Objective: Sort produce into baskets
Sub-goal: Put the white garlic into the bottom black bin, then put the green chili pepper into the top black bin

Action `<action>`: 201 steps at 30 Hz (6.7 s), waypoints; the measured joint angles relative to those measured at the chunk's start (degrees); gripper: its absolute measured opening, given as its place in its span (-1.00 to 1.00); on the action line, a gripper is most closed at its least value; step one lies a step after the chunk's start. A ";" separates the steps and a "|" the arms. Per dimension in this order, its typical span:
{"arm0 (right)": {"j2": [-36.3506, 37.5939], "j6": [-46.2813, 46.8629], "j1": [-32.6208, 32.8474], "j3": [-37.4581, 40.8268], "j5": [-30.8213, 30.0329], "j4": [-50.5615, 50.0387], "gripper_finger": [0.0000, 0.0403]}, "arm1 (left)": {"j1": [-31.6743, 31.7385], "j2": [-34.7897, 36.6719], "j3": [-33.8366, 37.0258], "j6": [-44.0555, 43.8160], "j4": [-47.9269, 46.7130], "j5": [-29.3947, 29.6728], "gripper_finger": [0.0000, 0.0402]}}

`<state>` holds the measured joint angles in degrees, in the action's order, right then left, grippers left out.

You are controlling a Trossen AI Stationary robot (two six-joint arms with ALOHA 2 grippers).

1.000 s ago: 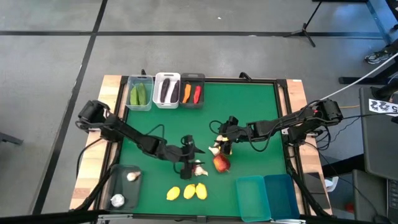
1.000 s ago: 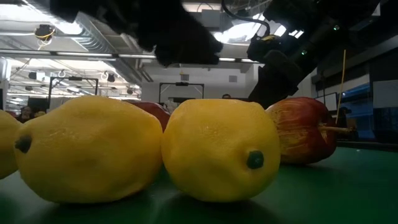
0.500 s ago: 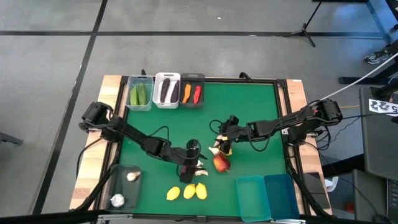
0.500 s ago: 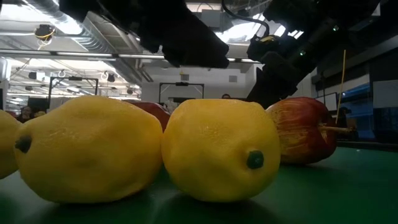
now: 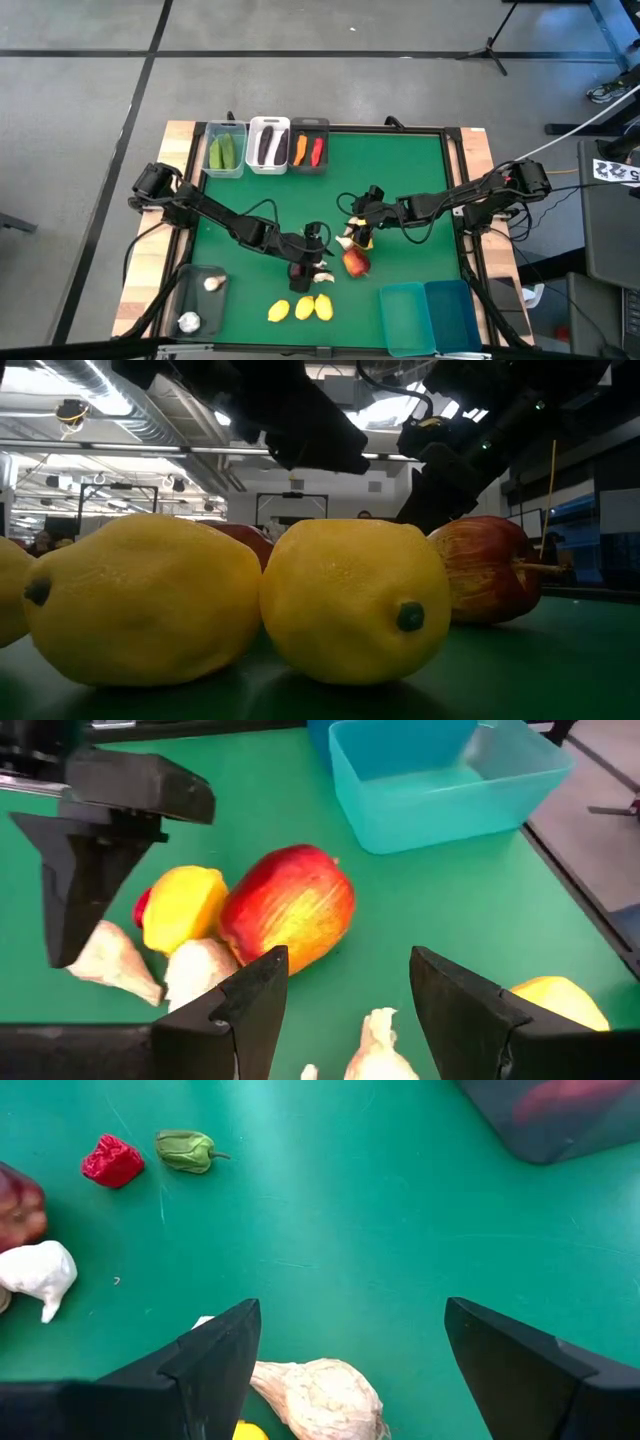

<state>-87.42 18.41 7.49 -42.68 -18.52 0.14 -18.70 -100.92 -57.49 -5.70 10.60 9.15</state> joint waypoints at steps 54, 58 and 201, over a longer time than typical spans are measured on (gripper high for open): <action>0.00 1.05 0.00 0.00 -0.11 0.11 0.57 | -0.66 -14.96 -21.07 -3.17 -27.11 -7.24 0.02; 0.00 1.05 0.01 -0.01 -0.11 0.09 0.57 | -0.72 -16.00 -21.00 -3.21 -26.14 -7.65 0.02; 0.00 0.76 0.02 0.01 -0.39 -0.24 0.57 | 4.73 14.97 23.25 -29.88 -0.39 21.97 -0.04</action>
<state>-87.42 19.18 7.50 -42.67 -18.92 -0.10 -13.97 -85.95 -34.25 -35.58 10.22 31.12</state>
